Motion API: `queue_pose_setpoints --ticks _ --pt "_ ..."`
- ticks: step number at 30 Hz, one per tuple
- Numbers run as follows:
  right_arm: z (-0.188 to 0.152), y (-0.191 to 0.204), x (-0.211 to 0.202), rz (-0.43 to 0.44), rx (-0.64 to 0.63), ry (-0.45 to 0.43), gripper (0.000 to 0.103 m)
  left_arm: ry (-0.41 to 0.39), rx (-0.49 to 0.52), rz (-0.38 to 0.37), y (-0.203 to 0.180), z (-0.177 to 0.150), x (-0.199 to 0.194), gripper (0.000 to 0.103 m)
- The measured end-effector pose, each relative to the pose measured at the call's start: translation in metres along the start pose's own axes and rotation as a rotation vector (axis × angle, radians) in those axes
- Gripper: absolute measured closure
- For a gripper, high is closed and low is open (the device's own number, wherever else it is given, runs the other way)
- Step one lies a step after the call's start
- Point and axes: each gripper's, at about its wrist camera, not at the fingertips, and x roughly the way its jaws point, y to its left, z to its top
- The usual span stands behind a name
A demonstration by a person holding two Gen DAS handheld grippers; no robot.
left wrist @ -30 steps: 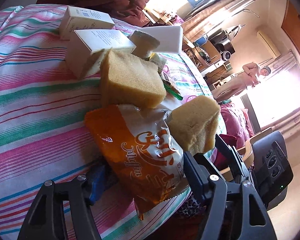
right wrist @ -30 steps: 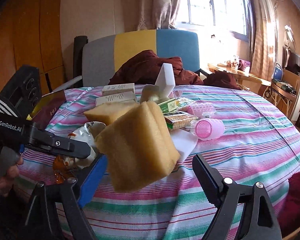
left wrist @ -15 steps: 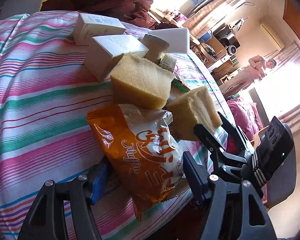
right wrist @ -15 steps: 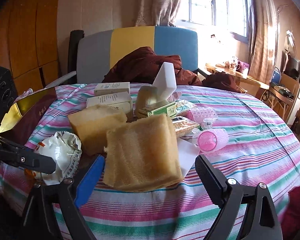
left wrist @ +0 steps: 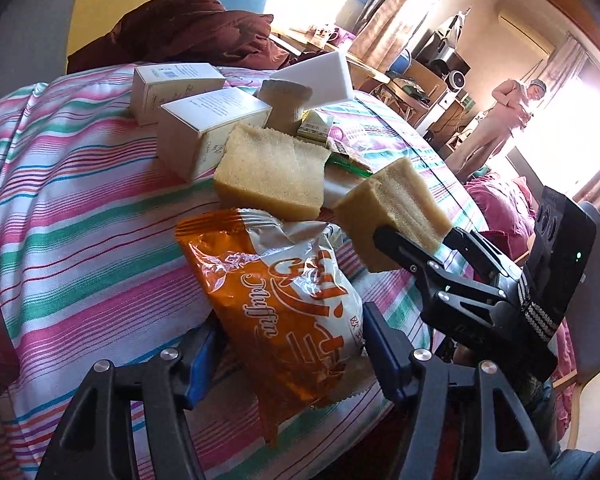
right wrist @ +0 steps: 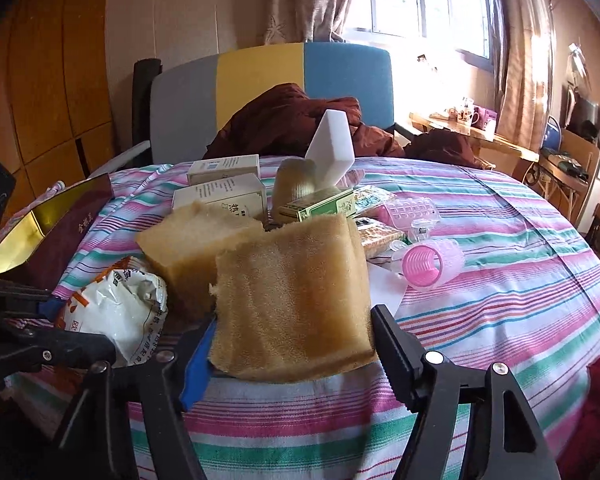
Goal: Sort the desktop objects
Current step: 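Carry the bag and sponge into the gold tray and open both tools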
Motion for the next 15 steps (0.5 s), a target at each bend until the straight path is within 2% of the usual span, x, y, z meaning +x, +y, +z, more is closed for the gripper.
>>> queue_pose_setpoints --ticks 5,9,15 --pt "0.003 -0.008 -0.024 -0.006 0.061 -0.033 0.031 -0.017 0.014 -0.019 0.005 -0.012 -0.016 0.037" --pt "0.011 -0.005 -0.036 0.029 0.085 -0.055 0.031 -0.052 -0.002 -0.026 0.015 -0.02 -0.035 0.037" --pt "0.035 0.04 -0.034 0.137 0.029 -0.078 0.031 -0.157 -0.032 0.002 0.034 -0.029 -0.084 0.037"
